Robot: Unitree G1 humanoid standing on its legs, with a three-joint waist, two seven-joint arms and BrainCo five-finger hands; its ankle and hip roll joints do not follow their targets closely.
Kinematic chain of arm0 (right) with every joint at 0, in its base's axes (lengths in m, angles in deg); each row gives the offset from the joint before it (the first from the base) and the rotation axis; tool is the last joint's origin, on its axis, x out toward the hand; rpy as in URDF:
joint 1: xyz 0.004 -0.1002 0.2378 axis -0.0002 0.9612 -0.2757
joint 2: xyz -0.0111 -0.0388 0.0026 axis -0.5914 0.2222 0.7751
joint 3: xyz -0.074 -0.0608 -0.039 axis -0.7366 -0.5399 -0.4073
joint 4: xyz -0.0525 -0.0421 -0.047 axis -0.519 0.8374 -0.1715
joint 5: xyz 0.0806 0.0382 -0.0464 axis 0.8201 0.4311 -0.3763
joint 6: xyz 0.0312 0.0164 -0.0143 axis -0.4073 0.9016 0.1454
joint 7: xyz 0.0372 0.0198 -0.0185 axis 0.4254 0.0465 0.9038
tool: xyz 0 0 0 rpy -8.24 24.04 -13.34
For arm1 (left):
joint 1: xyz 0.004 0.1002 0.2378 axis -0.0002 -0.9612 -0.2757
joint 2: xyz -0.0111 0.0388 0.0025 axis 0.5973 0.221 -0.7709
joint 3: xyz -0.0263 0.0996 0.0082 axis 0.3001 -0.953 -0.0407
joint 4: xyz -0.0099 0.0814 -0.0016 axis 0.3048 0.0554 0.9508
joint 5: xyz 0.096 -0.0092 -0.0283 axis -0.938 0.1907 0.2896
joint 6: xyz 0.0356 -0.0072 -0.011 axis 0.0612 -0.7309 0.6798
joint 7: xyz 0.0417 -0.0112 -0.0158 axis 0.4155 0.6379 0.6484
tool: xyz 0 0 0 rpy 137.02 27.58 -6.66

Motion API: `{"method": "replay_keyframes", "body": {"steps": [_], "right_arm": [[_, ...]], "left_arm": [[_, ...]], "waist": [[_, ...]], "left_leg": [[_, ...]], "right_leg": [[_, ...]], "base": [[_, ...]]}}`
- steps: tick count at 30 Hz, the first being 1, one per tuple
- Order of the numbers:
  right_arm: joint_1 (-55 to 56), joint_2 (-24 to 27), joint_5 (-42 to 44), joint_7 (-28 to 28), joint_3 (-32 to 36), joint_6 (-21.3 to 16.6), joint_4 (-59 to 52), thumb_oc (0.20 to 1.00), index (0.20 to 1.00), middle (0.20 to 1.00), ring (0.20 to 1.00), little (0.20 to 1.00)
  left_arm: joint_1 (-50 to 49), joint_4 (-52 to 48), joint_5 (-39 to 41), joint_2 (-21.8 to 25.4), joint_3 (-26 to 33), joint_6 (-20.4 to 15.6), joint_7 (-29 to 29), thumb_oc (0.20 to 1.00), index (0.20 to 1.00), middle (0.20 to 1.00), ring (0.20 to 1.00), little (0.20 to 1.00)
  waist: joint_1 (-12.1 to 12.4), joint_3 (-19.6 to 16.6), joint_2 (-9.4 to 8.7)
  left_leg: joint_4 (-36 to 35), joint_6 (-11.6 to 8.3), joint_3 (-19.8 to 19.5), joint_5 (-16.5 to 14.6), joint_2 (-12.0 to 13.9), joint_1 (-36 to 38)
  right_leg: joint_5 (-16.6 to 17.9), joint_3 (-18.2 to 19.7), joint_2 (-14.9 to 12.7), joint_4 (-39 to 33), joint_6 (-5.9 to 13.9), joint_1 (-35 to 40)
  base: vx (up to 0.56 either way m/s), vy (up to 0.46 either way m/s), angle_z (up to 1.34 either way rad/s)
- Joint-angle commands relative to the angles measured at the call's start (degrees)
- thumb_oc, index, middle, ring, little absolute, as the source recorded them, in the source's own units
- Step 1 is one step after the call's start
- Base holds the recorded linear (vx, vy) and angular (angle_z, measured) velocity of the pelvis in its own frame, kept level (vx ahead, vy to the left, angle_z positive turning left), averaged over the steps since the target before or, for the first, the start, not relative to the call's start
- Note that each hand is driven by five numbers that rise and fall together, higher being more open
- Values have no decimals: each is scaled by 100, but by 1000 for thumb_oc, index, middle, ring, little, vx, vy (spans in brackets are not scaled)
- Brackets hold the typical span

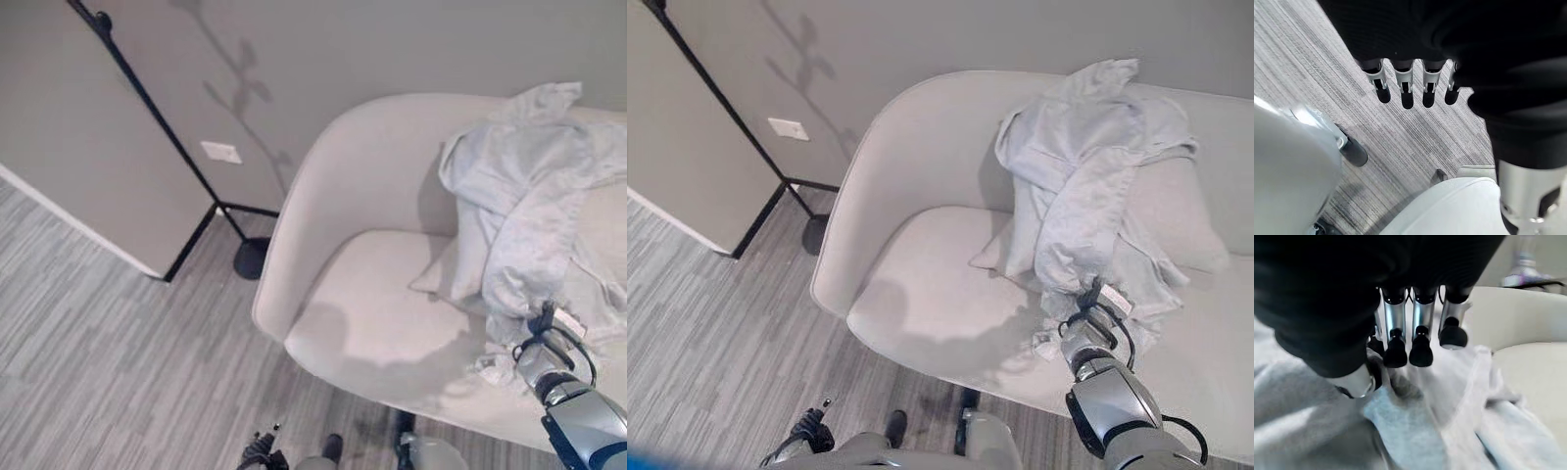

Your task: Hang the clothes on the sofa on the clothes rack.

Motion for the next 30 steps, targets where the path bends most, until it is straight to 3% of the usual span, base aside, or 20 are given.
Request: {"method": "replay_keyframes", "body": {"steps": [1, 6, 8, 12, 15, 20, 26, 30], "right_arm": [[17, 328, 59, -463, -55, -310, -771, 200, 200, 200, 200, 200], [329, 461, -198, -518, 436, -508, -2745, 200, 200, 200, 200, 200], [300, 235, -102, -424, 534, -726, -3735, 200, 200, 200, 200, 200], [240, 58, -18, -385, 526, -828, -4153, 200, 200, 200, 200, 200], [-51, -225, 169, -403, 442, -936, -4893, 200, 200, 200, 200, 200], [-777, -303, 818, -431, 291, -1040, -5068, 200, 200, 200, 200, 200], [-2439, 414, 1685, -100, -200, -1132, -4798, 200, 200, 200, 200, 200], [-3254, 555, 2155, 8, -563, -1260, -4221, 200, 200, 200, 200, 200]], "left_arm": [[-60, 197, -120, 248, 52, -40, -125, 1000, 1000, 1000, 1000, 1000], [-156, -82, -445, 271, 73, -91, -178, 1000, 1000, 1000, 1000, 1000], [-70, -510, -596, 362, -6, -170, -326, 1000, 1000, 1000, 1000, 1000], [-76, -901, -691, 416, -98, -223, -472, 1000, 1000, 1000, 1000, 1000], [-88, -1774, -933, 527, -361, -236, -777, 1000, 1000, 1000, 1000, 1000], [-93, -2765, -1154, 741, -676, -189, -1016, 1000, 1000, 1000, 1000, 1000], [-298, -3652, -1394, 1024, -989, -83, -936, 1000, 1000, 1000, 1000, 1000], [-167, -3596, -1885, 1155, -1111, 27, -1065, 1000, 1000, 1000, 1000, 1000]], "waist": [[12, -202, -358], [-70, -283, -361], [-82, -326, -362], [-72, -360, -366], [-36, -446, -356], [21, -521, -399], [86, -610, -620], [83, -629, -716]], "left_leg": [[-373, 153, -17, 40, -111, 253], [-373, 265, 147, -67, -188, 384], [-373, 342, 222, -95, -270, 487], [-373, 380, 274, -103, -300, 541], [-373, 445, 332, -102, -354, 596], [-373, 486, 381, -88, -406, 659], [-373, 513, 469, -91, -434, 736], [-373, 507, 505, -81, -436, 753]], "right_leg": [[-283, 269, -397, -5, 553, 703], [-235, 431, -401, 10, 591, 724], [-232, 496, -435, 114, 617, 740], [-211, 523, -453, 121, 627, 770], [-163, 557, -482, 89, 628, 809], [-123, 592, -506, 87, 634, 844], [-91, 692, -504, 102, 644, 863], [-66, 723, -497, 110, 654, 853]], "base": [[-42, 73, -40], [-59, 87, -26], [-105, 117, -25], [-55, 51, -7], [-68, 61, -6], [-51, 48, -5], [-27, 24, -6], [-21, 8, -6]]}}
